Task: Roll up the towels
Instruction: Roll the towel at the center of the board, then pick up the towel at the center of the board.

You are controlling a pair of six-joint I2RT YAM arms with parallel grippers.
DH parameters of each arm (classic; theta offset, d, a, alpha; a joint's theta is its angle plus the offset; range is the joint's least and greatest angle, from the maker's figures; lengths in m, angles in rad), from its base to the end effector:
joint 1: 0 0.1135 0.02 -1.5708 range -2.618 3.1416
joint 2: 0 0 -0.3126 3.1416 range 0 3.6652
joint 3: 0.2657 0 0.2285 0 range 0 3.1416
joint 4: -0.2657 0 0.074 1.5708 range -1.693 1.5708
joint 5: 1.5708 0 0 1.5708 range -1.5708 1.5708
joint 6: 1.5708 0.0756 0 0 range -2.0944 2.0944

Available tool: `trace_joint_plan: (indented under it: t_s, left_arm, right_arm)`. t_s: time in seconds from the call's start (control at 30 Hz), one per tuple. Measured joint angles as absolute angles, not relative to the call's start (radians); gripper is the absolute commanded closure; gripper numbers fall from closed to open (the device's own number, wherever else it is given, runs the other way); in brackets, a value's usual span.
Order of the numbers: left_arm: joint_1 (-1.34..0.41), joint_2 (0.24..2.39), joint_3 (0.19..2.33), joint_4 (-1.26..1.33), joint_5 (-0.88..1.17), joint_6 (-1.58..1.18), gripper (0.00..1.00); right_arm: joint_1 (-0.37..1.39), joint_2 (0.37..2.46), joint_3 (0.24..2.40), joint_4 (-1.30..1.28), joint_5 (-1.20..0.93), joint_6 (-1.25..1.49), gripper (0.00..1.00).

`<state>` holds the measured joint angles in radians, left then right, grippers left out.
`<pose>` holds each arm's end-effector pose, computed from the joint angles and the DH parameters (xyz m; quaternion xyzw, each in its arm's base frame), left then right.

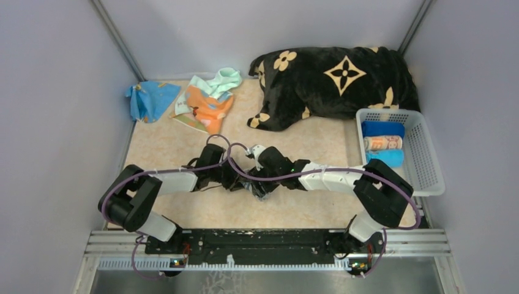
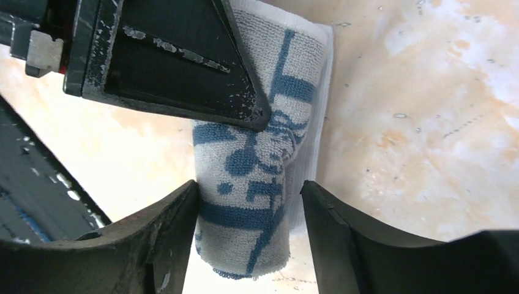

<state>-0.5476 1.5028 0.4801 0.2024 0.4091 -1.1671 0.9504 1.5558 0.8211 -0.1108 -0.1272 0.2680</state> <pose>0.2086 -0.1624 0.1636 -0.2068 0.8904 -0.3950 0.0920 0.1771 0.2643 0.2113 -0.3335 0.8717 0.2513 0.2563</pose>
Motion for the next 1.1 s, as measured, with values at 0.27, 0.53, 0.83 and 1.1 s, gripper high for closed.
trace_joint_plan:
  t_s: [0.27, 0.53, 0.83, 1.1]
  left_arm:
    - [-0.553, 1.508, 0.529, 0.109, 0.383, -1.14, 0.58]
    - [-0.556, 1.528, 0.556, 0.08, 0.379, -1.127, 0.57]
    - [-0.557, 1.546, 0.57, 0.064, 0.385, -1.132, 0.52]
    - [-0.55, 1.544, 0.588, 0.041, 0.368, -1.158, 0.34]
  right_arm:
    - [0.973, 1.633, 0.919, -0.192, -0.042, 0.229, 0.23]
    - [0.976, 1.744, 1.005, -0.218, -0.05, 0.229, 0.24]
    - [0.989, 1.773, 1.05, -0.284, -0.051, 0.226, 0.49]
    - [0.991, 1.781, 1.079, -0.326, -0.054, 0.207, 0.77]
